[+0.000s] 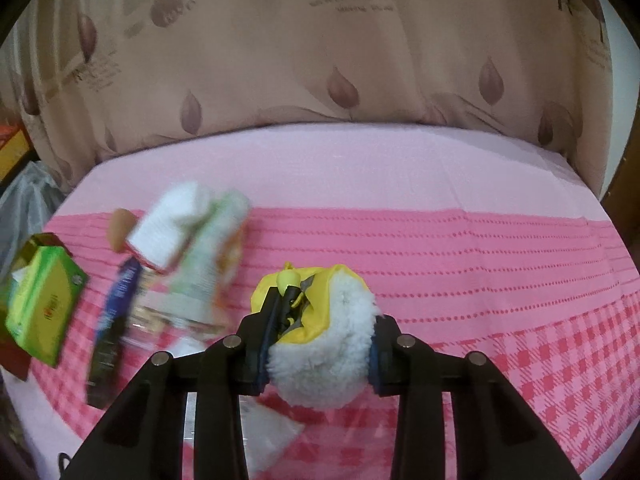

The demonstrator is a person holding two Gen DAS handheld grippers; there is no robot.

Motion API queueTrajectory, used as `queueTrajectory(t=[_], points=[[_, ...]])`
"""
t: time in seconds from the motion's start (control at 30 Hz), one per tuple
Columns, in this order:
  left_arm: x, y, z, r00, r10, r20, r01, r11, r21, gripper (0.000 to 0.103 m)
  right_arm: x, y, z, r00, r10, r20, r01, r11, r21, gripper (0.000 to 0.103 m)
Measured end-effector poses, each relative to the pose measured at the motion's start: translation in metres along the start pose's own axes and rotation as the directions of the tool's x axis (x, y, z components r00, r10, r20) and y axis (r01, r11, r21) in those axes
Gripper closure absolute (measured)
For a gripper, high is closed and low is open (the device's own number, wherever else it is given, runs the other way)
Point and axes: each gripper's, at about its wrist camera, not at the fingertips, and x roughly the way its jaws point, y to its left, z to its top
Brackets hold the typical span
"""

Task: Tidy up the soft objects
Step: 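Carry the yellow duck plush with the right gripper toward the gold tin, then lower the duck plush into the gold tin and open the right gripper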

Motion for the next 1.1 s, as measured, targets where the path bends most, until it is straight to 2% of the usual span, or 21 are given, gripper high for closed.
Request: queueTrajectory(t=[0.27, 0.43, 0.6, 0.67, 0.9, 1.1], points=[[0.0, 0.002, 0.001, 1.0, 0.001, -0.006, -0.001, 1.0, -0.015, 0.056, -0.038, 0.046, 0.004, 0.993, 0.112, 0.034, -0.108, 0.989, -0.099, 0.07], [0.001, 0.005, 0.0, 1.0, 0.005, -0.009, -0.006, 1.0, -0.026, 0.056, -0.043, 0.106, 0.007, 0.98, 0.196, 0.02, -0.191, 0.968, -0.163, 0.07], [0.003, 0.01, 0.001, 1.0, 0.006, -0.025, -0.007, 0.999, -0.049, 0.056, -0.047, 0.171, 0.004, 0.961, 0.276, -0.004, -0.267, 0.928, -0.258, 0.07], [0.003, 0.012, 0.001, 1.0, 0.006, -0.025, -0.007, 0.998, -0.056, 0.056, -0.04, 0.216, 0.003, 0.952, 0.305, -0.023, -0.298, 0.909, -0.292, 0.07], [0.005, 0.018, 0.002, 0.999, 0.015, -0.033, -0.017, 0.997, -0.082, 0.056, -0.036, 0.284, -0.01, 0.926, 0.371, -0.069, -0.368, 0.847, -0.384, 0.07], [0.005, 0.029, 0.002, 0.998, 0.055, -0.022, -0.057, 0.99, -0.127, 0.056, -0.034, 0.325, -0.017, 0.907, 0.408, -0.107, -0.411, 0.801, -0.436, 0.07]])
